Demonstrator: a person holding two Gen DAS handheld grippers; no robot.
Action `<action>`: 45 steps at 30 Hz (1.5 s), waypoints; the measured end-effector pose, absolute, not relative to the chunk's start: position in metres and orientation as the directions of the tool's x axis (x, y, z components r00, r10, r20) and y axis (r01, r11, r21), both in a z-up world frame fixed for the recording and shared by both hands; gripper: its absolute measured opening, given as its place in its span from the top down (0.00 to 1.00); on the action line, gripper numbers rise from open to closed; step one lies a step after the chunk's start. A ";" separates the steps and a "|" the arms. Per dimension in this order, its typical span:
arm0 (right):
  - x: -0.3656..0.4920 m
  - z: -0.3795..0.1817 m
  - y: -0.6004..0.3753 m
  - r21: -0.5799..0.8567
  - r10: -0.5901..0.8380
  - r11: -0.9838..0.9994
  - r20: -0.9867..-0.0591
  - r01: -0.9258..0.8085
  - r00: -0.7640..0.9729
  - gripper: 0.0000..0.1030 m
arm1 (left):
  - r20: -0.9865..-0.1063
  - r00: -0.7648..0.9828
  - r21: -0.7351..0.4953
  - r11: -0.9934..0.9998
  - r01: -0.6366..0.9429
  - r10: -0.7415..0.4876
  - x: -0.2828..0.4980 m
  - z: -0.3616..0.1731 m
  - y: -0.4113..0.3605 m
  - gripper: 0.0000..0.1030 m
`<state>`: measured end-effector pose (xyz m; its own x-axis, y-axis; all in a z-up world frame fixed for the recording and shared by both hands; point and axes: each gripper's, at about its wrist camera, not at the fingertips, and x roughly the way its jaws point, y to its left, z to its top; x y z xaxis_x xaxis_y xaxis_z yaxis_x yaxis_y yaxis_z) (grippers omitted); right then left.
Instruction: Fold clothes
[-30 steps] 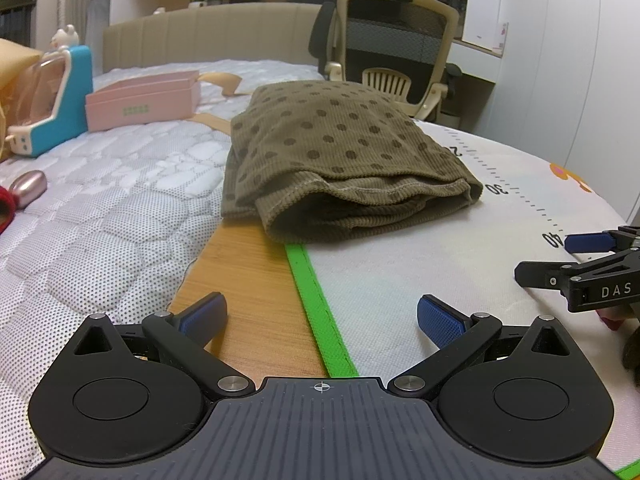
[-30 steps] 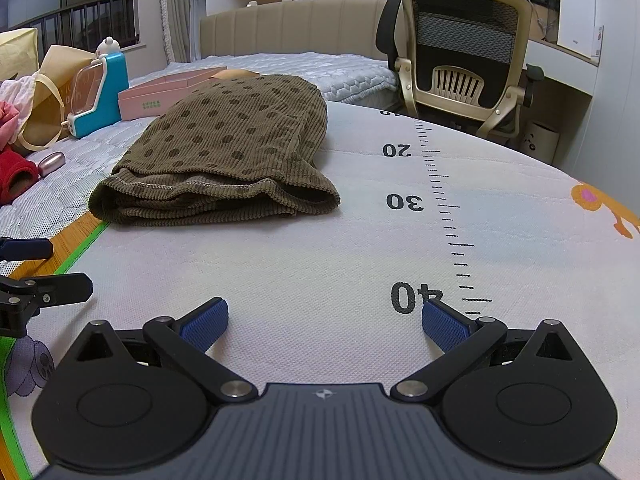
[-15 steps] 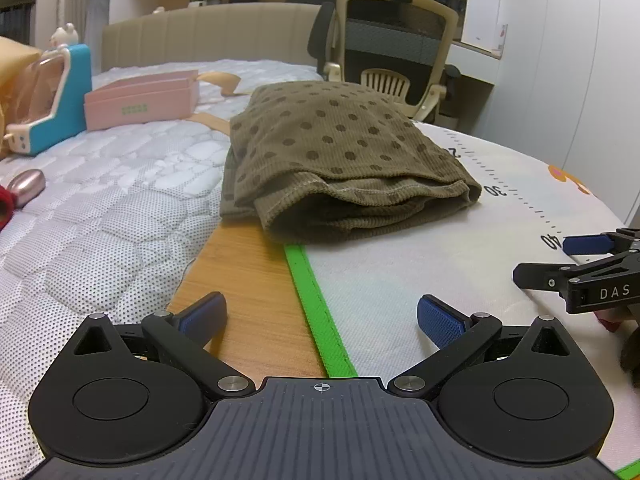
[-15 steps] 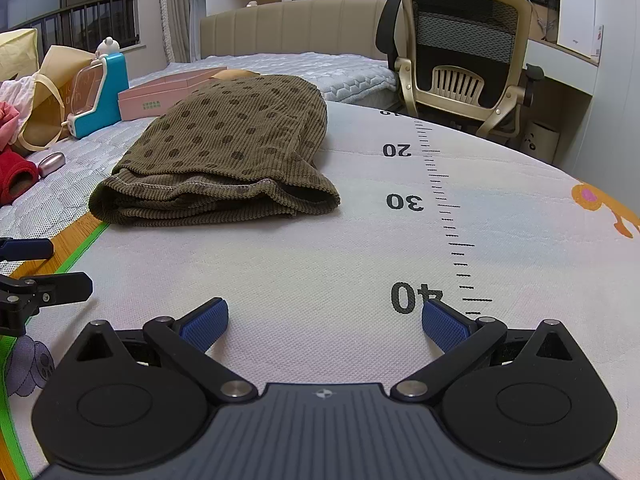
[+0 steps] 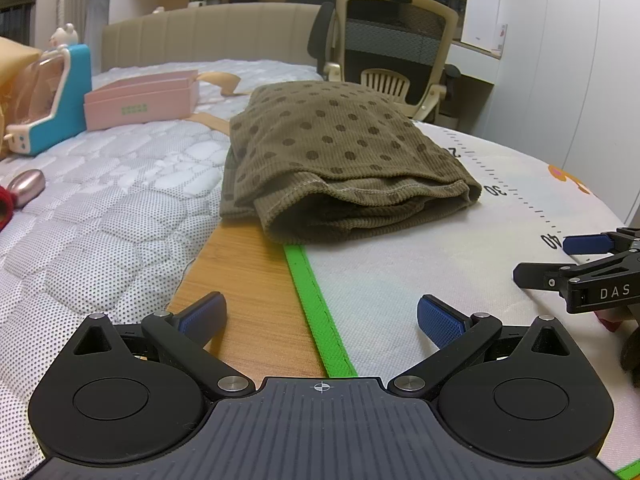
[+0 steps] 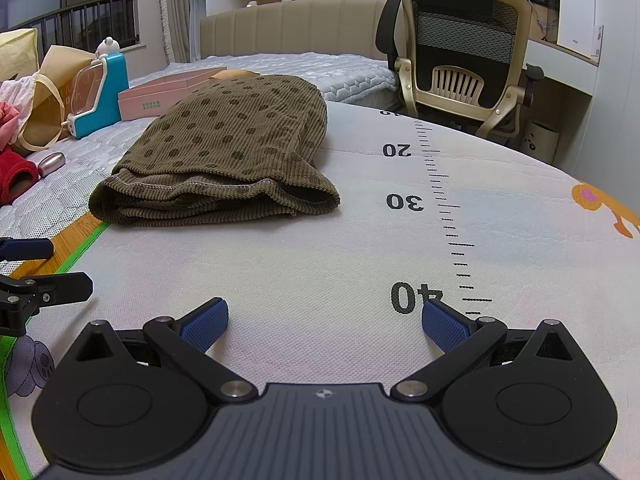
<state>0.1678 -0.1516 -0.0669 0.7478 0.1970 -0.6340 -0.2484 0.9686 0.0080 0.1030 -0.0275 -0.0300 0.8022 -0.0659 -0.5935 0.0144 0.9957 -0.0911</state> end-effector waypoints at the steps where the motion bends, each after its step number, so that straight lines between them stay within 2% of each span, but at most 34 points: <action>1: 0.168 -0.067 -0.152 0.008 0.197 0.969 -0.634 -0.249 0.748 0.00 | -0.593 0.802 -0.091 0.996 0.014 -0.066 0.103 -0.030 -0.027 0.00; 45: 0.168 -0.067 -0.153 0.008 0.198 0.968 -0.634 -0.250 0.748 0.00 | -0.585 0.808 -0.112 0.994 0.010 -0.074 0.103 -0.030 -0.025 0.00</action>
<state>0.1681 -0.1528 -0.0669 0.7476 0.1981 -0.6340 -0.2501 0.9682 0.0076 0.1032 -0.0245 -0.0302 0.8075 -0.0743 -0.5852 0.0104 0.9937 -0.1119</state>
